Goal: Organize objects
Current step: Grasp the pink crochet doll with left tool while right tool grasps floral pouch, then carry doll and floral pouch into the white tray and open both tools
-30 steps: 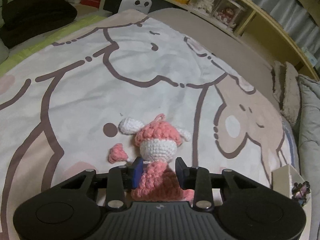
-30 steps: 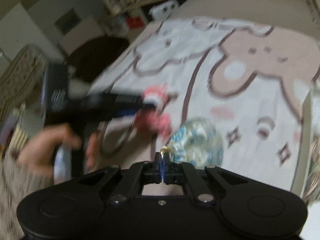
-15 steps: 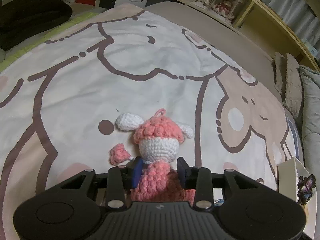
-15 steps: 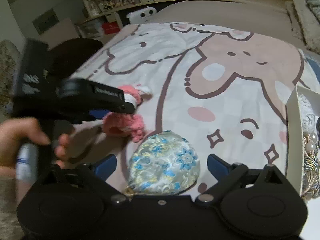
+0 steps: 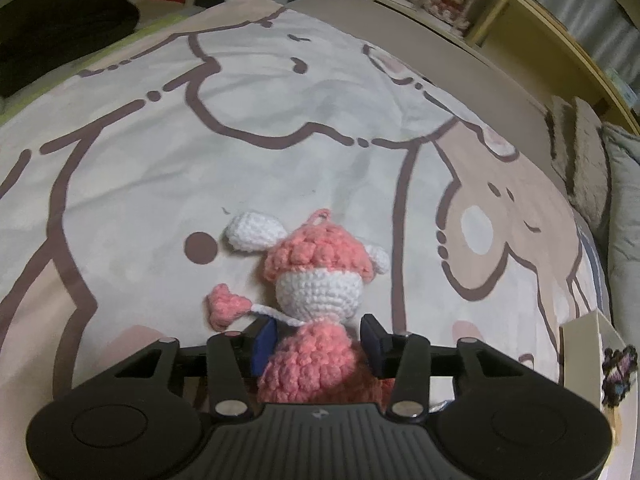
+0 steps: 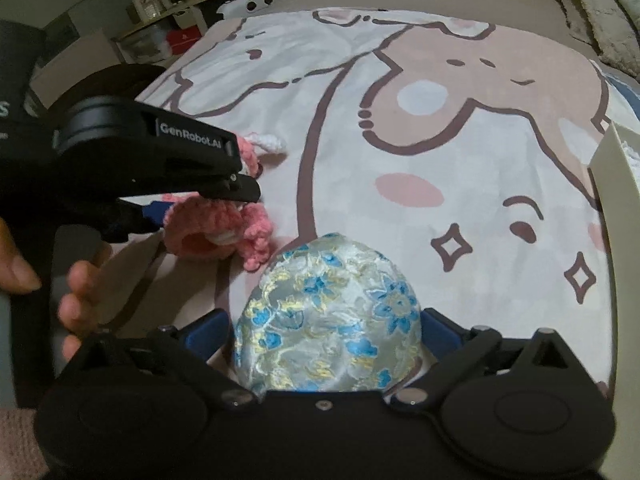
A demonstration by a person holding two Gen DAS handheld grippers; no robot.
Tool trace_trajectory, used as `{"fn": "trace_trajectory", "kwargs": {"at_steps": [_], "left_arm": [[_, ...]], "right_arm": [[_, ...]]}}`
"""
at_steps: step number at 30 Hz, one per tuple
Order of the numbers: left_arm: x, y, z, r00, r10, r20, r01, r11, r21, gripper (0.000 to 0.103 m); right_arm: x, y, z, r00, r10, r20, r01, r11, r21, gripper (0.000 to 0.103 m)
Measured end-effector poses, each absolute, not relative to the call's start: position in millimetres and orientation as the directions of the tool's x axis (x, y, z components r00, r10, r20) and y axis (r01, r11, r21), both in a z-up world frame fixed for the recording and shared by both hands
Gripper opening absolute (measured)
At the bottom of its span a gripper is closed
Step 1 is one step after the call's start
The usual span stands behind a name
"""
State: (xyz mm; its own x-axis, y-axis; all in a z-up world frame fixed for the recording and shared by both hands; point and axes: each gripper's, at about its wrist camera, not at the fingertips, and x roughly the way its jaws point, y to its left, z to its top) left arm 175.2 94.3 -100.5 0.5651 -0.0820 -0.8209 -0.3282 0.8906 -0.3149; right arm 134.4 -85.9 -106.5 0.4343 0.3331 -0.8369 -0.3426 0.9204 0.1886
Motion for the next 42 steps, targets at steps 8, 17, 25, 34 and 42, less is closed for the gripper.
{"fn": "trace_trajectory", "kwargs": {"at_steps": [8, 17, 25, 34, 42], "left_arm": [[172.9, 87.1, -91.4, 0.577, -0.126, -0.807, -0.283, 0.896, -0.342, 0.040], [163.8, 78.2, -66.9, 0.631, -0.142, -0.763, -0.221, 0.910, -0.352, 0.039], [165.1, 79.7, -75.3, 0.606, -0.147, -0.782, -0.238, 0.905, -0.354, 0.039], [164.3, 75.3, -71.1, 0.615, -0.152, -0.774, -0.217, 0.911, -0.351, 0.039], [153.6, 70.3, -46.1, 0.667, -0.135, -0.732, -0.177, 0.926, -0.332, 0.039]], "right_arm": [[134.7, -102.8, -101.5, 0.441, 0.344, -0.829, -0.299, 0.927, 0.225, 0.073], [128.8, -110.3, -88.8, 0.493, 0.282, -0.823, -0.322, 0.938, 0.128, 0.075], [136.4, -122.1, -107.3, 0.397, 0.247, -0.884, -0.246, 0.956, 0.157, 0.093], [139.5, -128.6, -107.1, 0.431, 0.302, -0.850, -0.231, 0.948, 0.220, 0.074], [134.9, -139.1, -72.6, 0.543, 0.280, -0.792, -0.248, 0.954, 0.168, 0.071]]}}
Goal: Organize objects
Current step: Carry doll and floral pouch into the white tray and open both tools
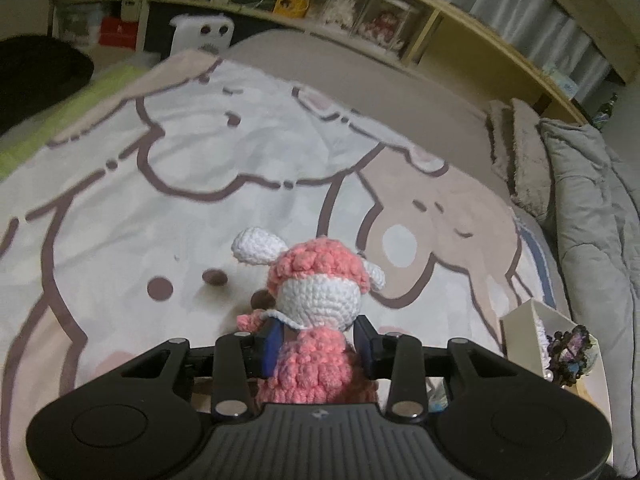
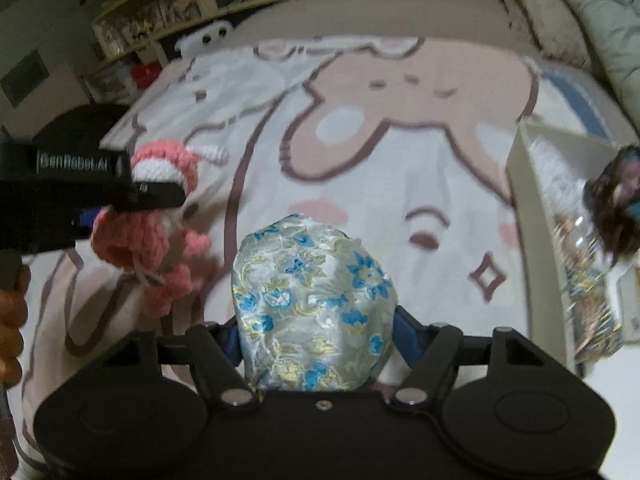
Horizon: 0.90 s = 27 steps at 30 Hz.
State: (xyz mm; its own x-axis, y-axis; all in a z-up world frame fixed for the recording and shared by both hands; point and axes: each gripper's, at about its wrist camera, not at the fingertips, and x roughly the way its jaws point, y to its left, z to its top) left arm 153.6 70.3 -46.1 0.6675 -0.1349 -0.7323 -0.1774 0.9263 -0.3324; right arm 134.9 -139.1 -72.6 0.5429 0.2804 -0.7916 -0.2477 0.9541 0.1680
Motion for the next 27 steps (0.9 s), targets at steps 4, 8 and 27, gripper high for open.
{"fn": "trace_trajectory", "kwargs": {"at_steps": [4, 8, 27], "left_arm": [[146.4, 63.9, -30.4, 0.696, -0.123, -0.707, -0.146, 0.940, -0.308, 0.039], [140.1, 55.1, -17.9, 0.718, -0.137, -0.683, -0.108, 0.947, -0.303, 0.039], [112.8, -4.4, 17.1, 0.745, -0.258, -0.615, 0.056, 0.943, -0.328, 0.039]], "right_arm": [[131.3, -153.0, -49.8, 0.599, 0.265, -0.756, -0.235, 0.960, 0.150, 0.071], [127.7, -168.4, -29.9, 0.643, 0.252, -0.723, -0.217, 0.966, 0.143, 0.071], [91.1, -223.2, 33.4, 0.733, 0.143, -0.666, -0.137, 0.989, 0.061, 0.072]]}}
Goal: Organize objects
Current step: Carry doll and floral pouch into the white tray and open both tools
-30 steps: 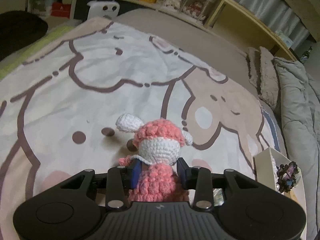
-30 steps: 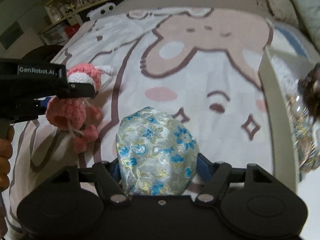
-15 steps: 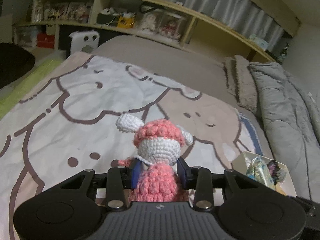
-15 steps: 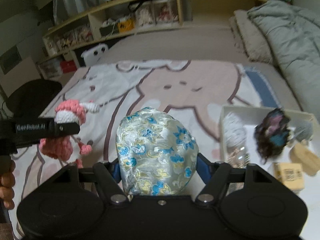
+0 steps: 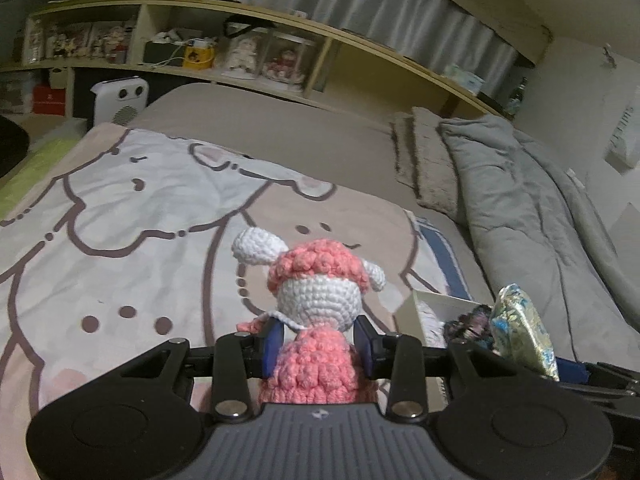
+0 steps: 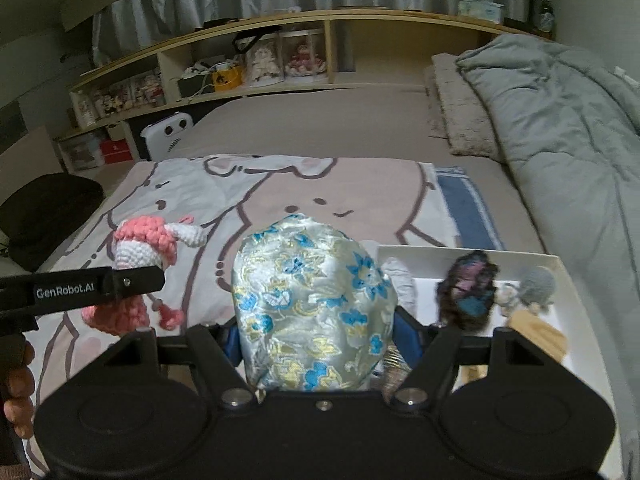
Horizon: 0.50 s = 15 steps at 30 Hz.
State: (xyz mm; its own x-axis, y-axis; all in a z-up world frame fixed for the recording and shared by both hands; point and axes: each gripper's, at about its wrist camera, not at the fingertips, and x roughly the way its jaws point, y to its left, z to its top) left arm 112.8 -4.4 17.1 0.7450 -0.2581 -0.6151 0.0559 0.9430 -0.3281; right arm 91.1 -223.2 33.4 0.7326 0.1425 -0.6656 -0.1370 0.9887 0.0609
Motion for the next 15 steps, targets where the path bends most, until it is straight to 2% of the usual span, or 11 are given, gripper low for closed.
{"fn": "trace_trajectory", "kwargs": {"at_steps": [15], "left_arm": [[86.2, -85.0, 60.7, 0.739, -0.395, -0.546, 0.221, 0.908, -0.357, 0.039]], "right_arm": [[55.4, -318.3, 63.2, 0.779, 0.031, -0.626, -0.017, 0.999, 0.029, 0.072]]}}
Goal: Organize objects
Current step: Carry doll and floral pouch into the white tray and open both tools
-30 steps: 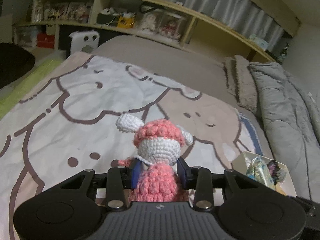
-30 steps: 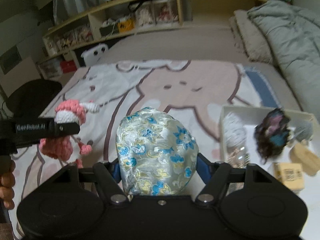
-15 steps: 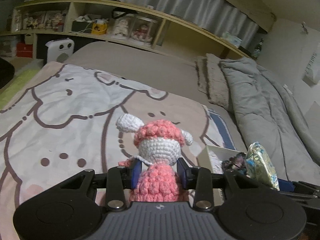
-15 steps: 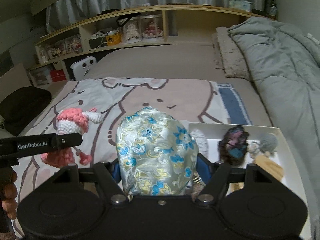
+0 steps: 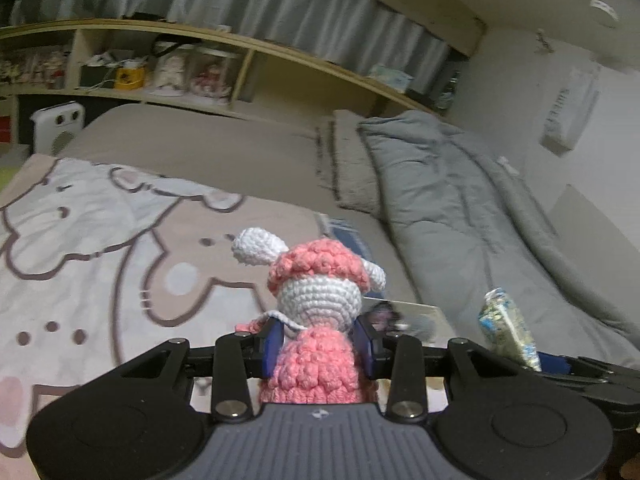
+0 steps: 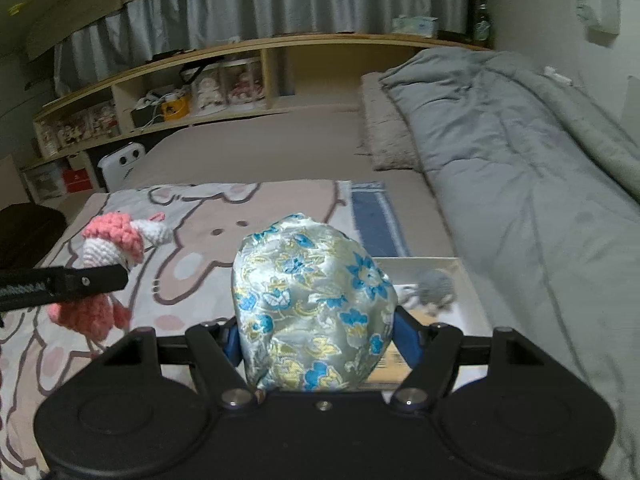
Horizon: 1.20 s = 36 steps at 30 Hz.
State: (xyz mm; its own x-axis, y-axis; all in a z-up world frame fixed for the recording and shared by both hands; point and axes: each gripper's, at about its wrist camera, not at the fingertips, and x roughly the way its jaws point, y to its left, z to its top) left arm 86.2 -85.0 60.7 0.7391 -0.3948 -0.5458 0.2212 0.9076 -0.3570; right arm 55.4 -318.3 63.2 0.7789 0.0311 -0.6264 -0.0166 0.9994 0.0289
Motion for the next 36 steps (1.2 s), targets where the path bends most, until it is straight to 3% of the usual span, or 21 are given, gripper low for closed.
{"fn": "trace_trajectory", "kwargs": {"at_steps": [13, 36], "left_arm": [[78.0, -183.2, 46.4, 0.660, -0.505, -0.556, 0.346, 0.861, -0.372, 0.039], [98.0, -232.5, -79.4, 0.397, -0.454, -0.798, 0.337, 0.880, -0.334, 0.039]], "right_arm": [[47.5, -396.5, 45.5, 0.754, -0.060, -0.655, 0.068, 0.998, -0.013, 0.072], [72.5, -416.4, -39.5, 0.615, -0.012, -0.788, -0.066, 0.996, -0.067, 0.072]]}}
